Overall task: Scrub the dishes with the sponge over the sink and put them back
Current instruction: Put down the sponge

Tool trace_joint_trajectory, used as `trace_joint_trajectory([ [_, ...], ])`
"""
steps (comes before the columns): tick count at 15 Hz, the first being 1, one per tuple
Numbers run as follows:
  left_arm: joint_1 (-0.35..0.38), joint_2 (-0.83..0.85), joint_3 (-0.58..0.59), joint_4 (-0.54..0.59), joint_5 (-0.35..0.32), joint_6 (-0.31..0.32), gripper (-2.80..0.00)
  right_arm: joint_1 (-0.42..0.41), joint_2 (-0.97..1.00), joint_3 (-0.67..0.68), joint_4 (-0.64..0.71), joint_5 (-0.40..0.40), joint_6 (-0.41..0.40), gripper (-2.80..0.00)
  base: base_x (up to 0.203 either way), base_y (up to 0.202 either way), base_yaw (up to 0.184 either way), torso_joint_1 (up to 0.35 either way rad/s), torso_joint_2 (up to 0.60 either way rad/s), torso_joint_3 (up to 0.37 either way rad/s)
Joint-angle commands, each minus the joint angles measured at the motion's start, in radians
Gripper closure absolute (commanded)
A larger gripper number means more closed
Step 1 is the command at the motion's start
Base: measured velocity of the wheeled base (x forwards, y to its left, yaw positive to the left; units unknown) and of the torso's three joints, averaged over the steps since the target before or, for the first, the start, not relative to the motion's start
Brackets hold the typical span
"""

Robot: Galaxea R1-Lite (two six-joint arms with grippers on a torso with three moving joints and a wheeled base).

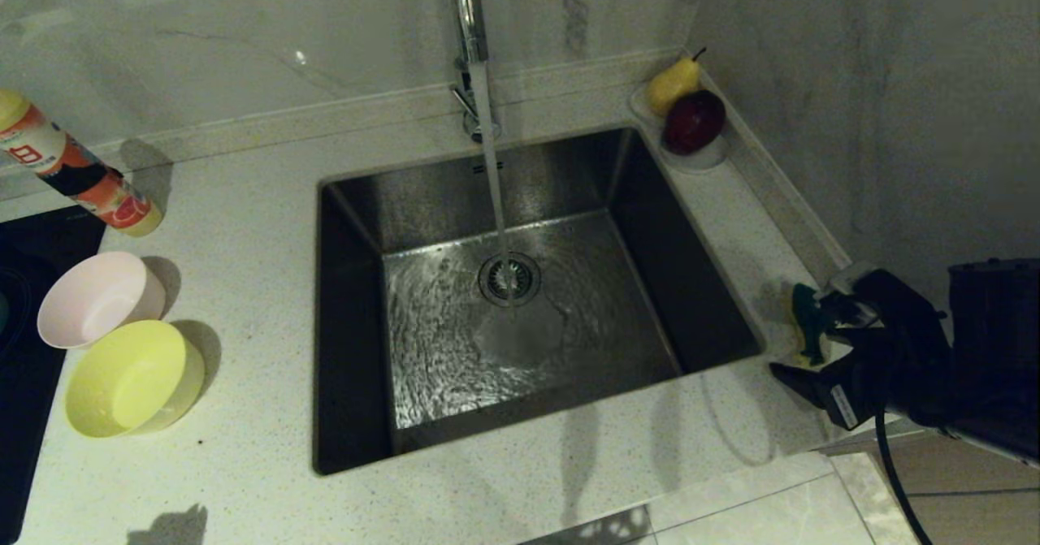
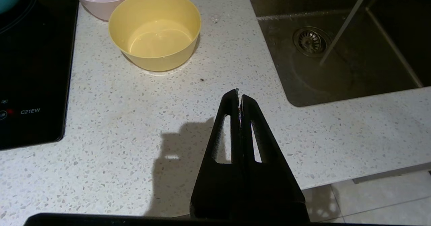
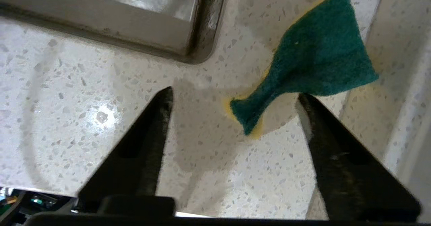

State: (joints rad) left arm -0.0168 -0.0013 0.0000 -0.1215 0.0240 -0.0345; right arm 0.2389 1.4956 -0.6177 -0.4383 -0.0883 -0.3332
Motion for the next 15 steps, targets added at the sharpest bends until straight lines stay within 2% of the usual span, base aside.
trace_joint_trajectory([
  [1, 0.000, 0.000, 0.040, -0.001, 0.001, -0.001, 0.00, 0.008, -0.013, 0.011, -0.001, 0.002, 0.025, -2.80, 0.000, 0.000, 0.000, 0.000, 0.00, 0.000],
  [7, 0.000, -0.001, 0.040, -0.001, 0.001, -0.001, 0.00, 0.033, -0.010, 0.006, -0.002, 0.005, 0.041, -2.80, 0.000, 0.000, 0.000, 0.000, 0.00, 0.000],
  [10, 0.000, 0.000, 0.040, -0.001, 0.001, -0.001, 0.00, 0.033, 0.005, 0.012, -0.002, 0.003, 0.076, -2.80, 0.000, 0.000, 0.000, 0.000, 0.00, 0.000],
  [13, 0.000, -0.002, 0.040, -0.001, 0.001, -0.001, 0.00, 0.038, -0.053, -0.004, -0.002, 0.002, 0.087, -2.80, 0.000, 0.000, 0.000, 0.000, 0.00, 0.000],
  [15, 0.000, 0.000, 0.040, -0.001, 0.001, -0.001, 0.00, 0.078, -0.090, -0.003, -0.002, -0.002, 0.087, -2.80, 0.000, 0.000, 0.000, 0.000, 0.00, 0.000],
])
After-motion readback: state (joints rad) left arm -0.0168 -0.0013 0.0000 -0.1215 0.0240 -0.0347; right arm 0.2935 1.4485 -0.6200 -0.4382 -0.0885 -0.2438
